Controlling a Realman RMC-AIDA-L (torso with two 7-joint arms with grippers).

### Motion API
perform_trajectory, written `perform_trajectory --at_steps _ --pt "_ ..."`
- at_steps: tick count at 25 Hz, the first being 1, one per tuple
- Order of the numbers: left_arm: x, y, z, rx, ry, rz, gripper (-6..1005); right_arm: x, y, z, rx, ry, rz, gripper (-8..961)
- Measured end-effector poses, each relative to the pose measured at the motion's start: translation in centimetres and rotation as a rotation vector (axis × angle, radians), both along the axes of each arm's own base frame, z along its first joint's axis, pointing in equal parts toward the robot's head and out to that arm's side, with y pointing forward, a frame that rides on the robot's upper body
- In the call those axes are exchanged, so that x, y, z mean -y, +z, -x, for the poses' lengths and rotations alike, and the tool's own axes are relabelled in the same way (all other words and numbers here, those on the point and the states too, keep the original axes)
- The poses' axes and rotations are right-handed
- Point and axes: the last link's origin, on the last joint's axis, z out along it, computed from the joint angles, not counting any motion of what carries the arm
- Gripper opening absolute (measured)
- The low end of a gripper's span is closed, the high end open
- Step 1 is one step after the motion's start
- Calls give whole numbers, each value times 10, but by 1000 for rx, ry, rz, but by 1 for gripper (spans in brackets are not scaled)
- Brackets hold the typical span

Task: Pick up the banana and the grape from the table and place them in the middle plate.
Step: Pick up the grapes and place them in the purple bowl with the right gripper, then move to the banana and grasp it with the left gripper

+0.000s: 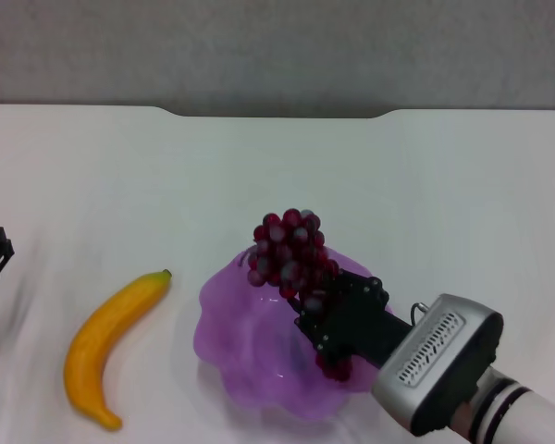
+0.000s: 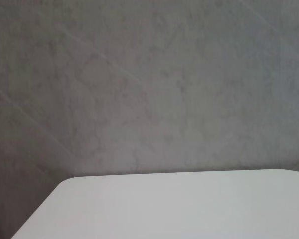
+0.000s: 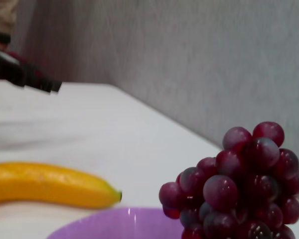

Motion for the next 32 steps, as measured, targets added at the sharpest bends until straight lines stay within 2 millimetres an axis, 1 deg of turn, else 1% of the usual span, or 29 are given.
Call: perform_trajectory --at_steps 6,14,16,19,22,23,24,25,26,27,28,30,32 --pt "1 0 1 0 1 -1 877 2 2 2 -16 42 -22 417" --pt "1 1 1 -1 1 -1 877 4 4 -1 -27 67 -45 633" --pt "1 2 1 1 4 -5 877 3 8 -2 -40 77 -66 720" --pt "1 3 2 6 9 -14 877 1 18 -4 -82 93 -129 851" --pt "1 3 2 14 10 -19 876 -4 38 -9 -177 91 -235 859" --pt "1 2 2 21 11 -21 876 -7 47 -11 -226 84 -275 862" --pt "0 2 1 32 13 -21 876 -14 62 -17 -307 62 -325 865" --pt "0 1 1 50 16 -23 876 -14 62 -17 -307 62 -325 868" --pt "0 1 1 62 17 -26 876 -19 70 -21 -358 48 -335 871" --pt "0 1 1 73 18 -29 876 -26 79 -31 -406 21 -326 874" --pt "1 1 1 84 16 -36 876 -26 79 -31 -406 21 -326 876" --pt "4 1 1 104 9 -53 876 -30 86 -42 -434 -13 -311 882" --pt "8 3 -1 131 -14 -81 876 -32 90 -51 -422 -33 -312 881"
